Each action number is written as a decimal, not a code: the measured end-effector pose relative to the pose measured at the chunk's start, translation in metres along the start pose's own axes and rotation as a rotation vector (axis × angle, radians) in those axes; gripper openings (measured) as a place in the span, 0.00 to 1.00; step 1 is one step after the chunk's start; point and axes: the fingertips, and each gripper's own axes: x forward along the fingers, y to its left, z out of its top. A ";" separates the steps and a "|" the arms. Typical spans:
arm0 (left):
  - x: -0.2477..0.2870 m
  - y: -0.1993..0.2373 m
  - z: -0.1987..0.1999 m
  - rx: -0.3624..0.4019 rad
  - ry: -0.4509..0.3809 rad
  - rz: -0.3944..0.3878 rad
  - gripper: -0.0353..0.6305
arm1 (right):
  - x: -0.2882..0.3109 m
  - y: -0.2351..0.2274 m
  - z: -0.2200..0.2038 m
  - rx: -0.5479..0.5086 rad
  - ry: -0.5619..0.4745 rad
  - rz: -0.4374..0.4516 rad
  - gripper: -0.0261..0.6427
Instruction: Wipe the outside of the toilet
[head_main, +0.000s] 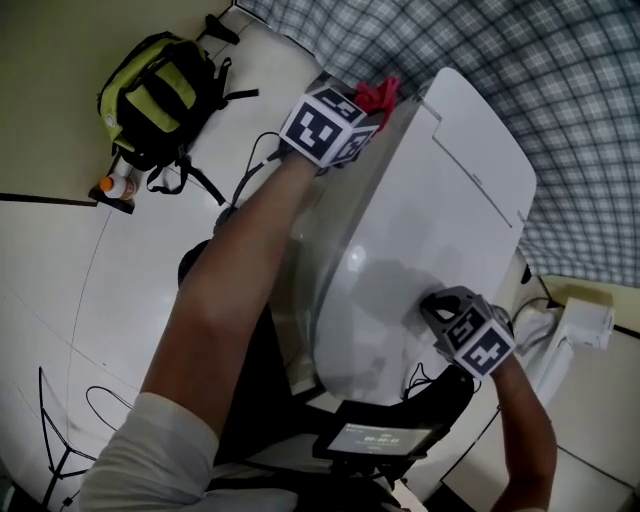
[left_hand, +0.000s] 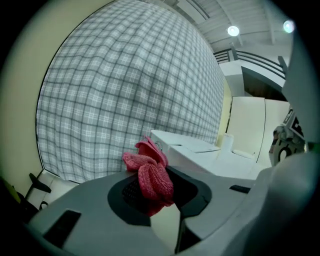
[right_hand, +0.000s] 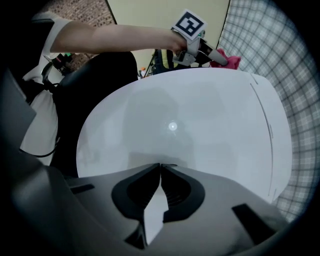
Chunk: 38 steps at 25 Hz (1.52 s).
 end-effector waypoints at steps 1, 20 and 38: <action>0.009 0.005 -0.005 0.009 0.011 0.011 0.17 | -0.001 0.000 0.000 -0.003 0.001 0.011 0.06; 0.065 -0.013 -0.060 0.238 0.164 -0.097 0.17 | -0.001 -0.004 -0.001 0.000 0.033 0.066 0.05; 0.011 -0.059 -0.075 0.344 0.194 -0.226 0.17 | -0.001 -0.010 -0.005 0.023 0.076 0.004 0.05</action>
